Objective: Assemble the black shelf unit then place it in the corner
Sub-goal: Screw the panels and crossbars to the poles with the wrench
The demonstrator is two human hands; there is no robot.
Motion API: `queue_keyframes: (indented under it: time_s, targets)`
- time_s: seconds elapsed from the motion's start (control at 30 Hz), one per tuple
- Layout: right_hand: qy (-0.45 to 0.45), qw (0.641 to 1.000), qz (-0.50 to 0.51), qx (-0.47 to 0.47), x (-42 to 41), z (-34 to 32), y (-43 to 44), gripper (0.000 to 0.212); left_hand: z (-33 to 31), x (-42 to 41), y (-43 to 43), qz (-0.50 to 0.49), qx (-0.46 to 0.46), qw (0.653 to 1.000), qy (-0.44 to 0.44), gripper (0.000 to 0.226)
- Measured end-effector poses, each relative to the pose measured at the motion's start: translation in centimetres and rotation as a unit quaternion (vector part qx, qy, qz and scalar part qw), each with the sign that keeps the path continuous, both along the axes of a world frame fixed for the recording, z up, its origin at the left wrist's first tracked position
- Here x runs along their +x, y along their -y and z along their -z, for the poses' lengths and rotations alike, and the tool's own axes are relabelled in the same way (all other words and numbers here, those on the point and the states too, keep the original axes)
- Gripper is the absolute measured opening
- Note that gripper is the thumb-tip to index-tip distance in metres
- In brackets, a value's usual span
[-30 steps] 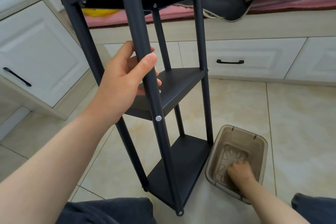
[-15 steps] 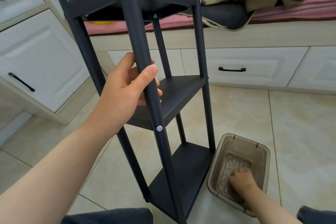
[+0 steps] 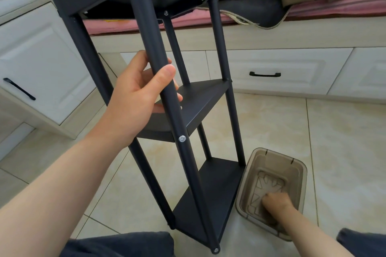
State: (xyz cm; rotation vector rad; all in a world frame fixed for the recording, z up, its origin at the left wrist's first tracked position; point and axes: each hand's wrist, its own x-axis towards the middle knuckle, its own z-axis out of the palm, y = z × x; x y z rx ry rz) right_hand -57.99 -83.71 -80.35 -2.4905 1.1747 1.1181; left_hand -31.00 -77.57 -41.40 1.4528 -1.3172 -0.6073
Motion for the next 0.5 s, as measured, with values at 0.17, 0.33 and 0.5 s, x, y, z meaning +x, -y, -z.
queue_keyframes:
  time_s: [0.17,0.33,0.5]
  targets:
    - [0.045,0.995,0.072,0.056,1.2,-1.7,1.3,0.04,0.1,0.1,-0.1,0.013,0.006,1.0,-0.025,0.008]
    - [0.091,0.99,0.094,0.05,3.7,-8.8,3.6,0.044,-0.1,0.5,-0.3,0.02,0.016,0.999,-0.035,0.008]
    - [0.114,0.992,0.059,0.013,6.4,-17.3,3.9,0.036,-0.4,0.3,-0.7,0.011,0.024,0.999,-0.029,0.01]
